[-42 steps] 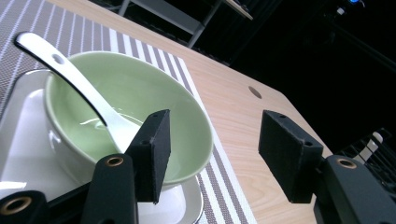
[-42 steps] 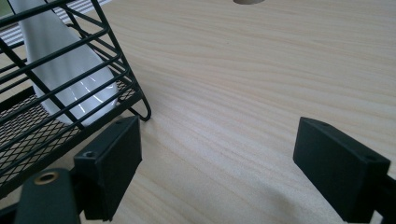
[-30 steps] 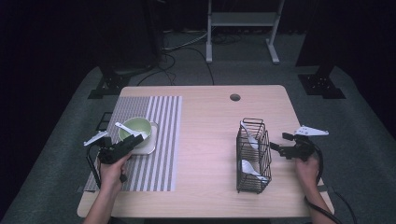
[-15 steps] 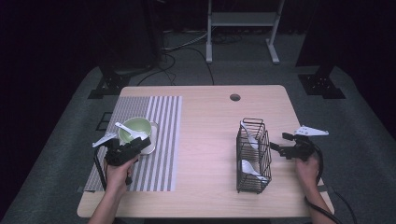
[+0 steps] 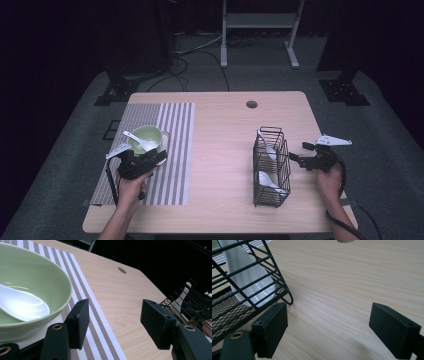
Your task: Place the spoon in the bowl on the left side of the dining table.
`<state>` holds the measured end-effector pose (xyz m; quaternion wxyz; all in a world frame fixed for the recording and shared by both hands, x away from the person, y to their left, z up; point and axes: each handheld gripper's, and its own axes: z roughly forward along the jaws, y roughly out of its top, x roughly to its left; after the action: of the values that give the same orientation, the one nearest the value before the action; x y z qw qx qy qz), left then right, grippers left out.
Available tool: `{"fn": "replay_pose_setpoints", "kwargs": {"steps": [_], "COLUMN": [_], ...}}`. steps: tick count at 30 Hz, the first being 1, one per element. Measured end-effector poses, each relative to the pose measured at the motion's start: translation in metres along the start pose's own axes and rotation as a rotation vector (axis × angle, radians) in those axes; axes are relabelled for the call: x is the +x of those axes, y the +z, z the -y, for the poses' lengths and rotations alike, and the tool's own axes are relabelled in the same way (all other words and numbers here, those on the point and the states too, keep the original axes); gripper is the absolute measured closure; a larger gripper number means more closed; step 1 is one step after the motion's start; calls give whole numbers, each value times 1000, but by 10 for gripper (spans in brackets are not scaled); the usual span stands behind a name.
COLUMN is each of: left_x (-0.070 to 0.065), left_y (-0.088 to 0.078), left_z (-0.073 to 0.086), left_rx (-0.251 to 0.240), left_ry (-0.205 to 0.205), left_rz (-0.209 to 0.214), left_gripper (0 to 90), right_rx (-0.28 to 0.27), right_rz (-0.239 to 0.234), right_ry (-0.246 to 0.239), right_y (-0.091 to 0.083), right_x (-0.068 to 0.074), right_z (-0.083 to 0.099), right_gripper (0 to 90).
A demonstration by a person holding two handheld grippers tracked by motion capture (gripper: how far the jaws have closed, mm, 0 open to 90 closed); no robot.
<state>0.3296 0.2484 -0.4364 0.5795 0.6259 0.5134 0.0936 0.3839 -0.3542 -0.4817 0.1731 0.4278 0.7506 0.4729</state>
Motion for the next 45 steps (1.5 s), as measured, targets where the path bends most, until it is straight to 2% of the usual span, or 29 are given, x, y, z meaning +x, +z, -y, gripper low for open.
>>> {"fn": "replay_pose_setpoints", "kwargs": {"steps": [12, 19, 26, 30, 32, 40, 45], "left_x": [-8, -13, -21, -25, -27, -35, -41], "left_y": [7, 11, 15, 18, 20, 24, 26], "left_z": [5, 9, 11, 14, 16, 21, 25], "left_rx": [29, 47, 66, 75, 87, 104, 120], "left_ry": [28, 37, 64, 61, 77, 87, 110], "left_rz": [15, 37, 52, 71, 72, 93, 103], "left_gripper": [386, 378, 370, 364, 365, 360, 357], "right_rx": [-1, -1, -1, -1, -2, -7, -8], "right_rz": [-1, 0, -1, -1, -1, -3, -3], "right_ry": [0, 0, 0, 0, 0, -1, -4], "right_y": [0, 0, 0, 0, 0, -1, -1], "right_x": [0, 0, 0, 0, 0, 0, 0], "right_z": [0, 0, 0, 0, 0, 0, 0], "right_gripper": [142, 142, 142, 142, 142, 142, 142]}}
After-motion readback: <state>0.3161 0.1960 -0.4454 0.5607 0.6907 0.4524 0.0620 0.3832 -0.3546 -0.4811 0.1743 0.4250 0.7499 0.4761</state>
